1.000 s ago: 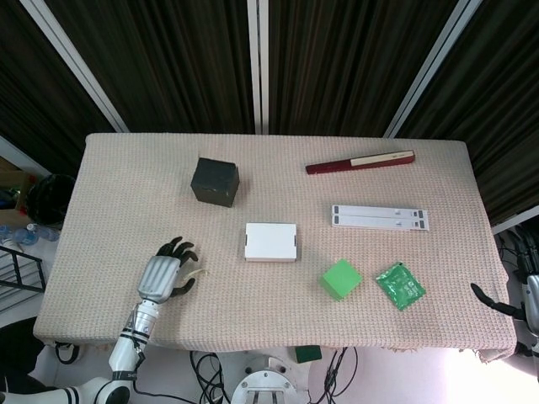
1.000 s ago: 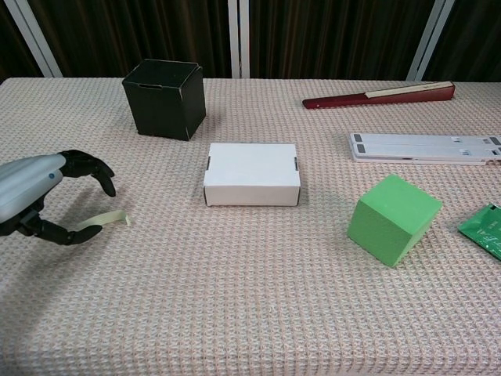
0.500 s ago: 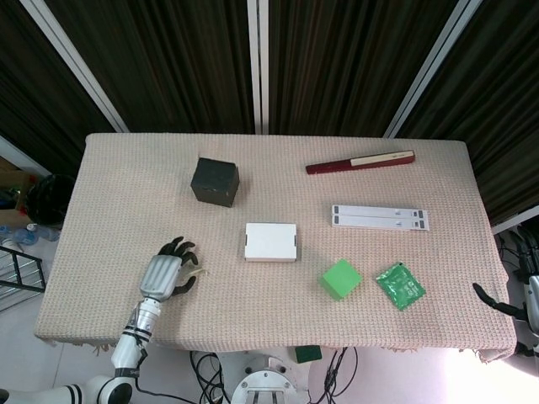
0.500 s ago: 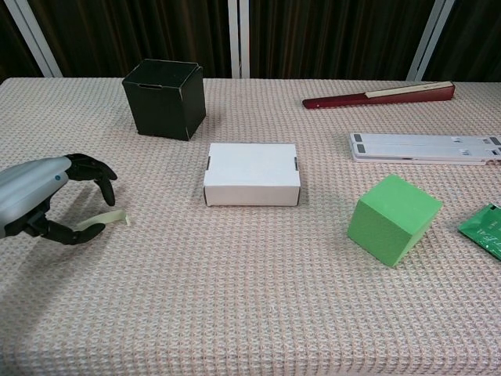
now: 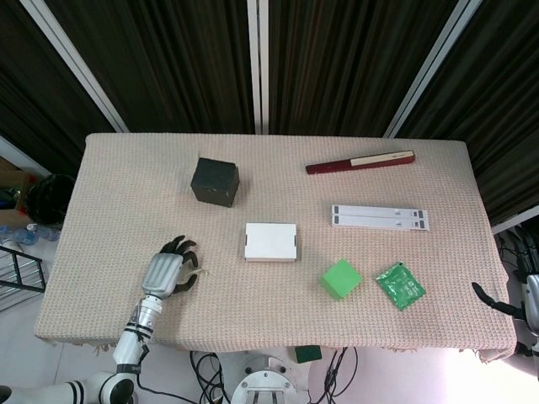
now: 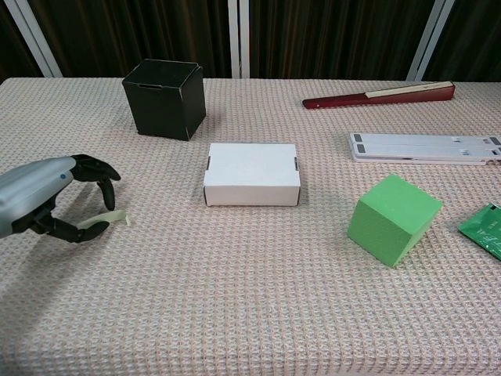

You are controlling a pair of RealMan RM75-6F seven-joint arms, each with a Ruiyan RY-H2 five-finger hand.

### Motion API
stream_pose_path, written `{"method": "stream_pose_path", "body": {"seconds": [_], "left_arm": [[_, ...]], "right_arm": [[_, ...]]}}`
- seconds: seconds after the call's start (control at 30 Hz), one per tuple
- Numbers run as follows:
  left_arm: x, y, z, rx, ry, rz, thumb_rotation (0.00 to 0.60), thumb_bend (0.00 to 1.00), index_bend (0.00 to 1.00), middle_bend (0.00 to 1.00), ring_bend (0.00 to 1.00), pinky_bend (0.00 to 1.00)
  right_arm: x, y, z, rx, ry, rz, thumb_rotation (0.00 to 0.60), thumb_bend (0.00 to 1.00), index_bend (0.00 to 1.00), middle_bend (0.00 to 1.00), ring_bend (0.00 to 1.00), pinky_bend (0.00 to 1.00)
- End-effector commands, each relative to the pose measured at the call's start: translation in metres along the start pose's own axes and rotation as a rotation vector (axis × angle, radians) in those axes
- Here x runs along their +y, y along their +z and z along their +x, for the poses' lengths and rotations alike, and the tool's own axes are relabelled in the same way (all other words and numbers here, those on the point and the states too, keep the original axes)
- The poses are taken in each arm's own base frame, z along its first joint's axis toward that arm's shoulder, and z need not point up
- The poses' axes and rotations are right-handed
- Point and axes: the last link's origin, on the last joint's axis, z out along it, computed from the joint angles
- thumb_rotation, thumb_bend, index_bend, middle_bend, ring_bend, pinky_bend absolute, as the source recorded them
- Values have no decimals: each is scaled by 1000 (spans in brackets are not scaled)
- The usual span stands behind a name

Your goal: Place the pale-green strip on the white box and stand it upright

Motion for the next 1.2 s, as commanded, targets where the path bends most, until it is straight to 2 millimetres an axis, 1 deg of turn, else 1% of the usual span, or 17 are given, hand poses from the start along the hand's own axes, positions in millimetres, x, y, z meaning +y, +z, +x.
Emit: {"method": "stream_pose_path", "body": {"seconds": [0.03, 0.57, 0.83, 0.9, 1.03, 1.1, 1.2], "left_arm": [[-1, 1, -1, -9, 0, 5, 600, 313, 513, 221, 90, 188], [-1, 2, -2, -8, -17, 8, 600, 386, 558, 229, 91, 188], [2, 1, 4, 2, -47, -7, 600, 410, 579, 232, 91, 188], [4, 1, 7, 9, -52, -14, 600, 411, 586, 246, 93, 190], [15, 0, 13, 13, -63, -46, 600, 414, 597, 268, 103, 195], [23, 2, 19, 18, -62, -72, 600, 414, 597, 268, 103, 196], [41, 10, 33, 38, -42, -119, 600, 414, 596, 268, 102, 197]], "right_arm": [[0, 0, 0, -1, 0, -1, 442, 186, 0, 0, 0, 0], [1, 1, -4, -6, -12, -7, 440, 190, 0, 0, 0, 0], [1, 1, -6, -11, -13, -9, 442, 190, 0, 0, 0, 0], [1, 1, -6, -10, -12, -10, 441, 191, 0, 0, 0, 0], [2, 1, -7, -11, -10, -11, 443, 190, 0, 0, 0, 0], [2, 2, -7, -11, -9, -10, 441, 191, 0, 0, 0, 0], [2, 2, -6, -6, -8, -8, 443, 190, 0, 0, 0, 0]]}}
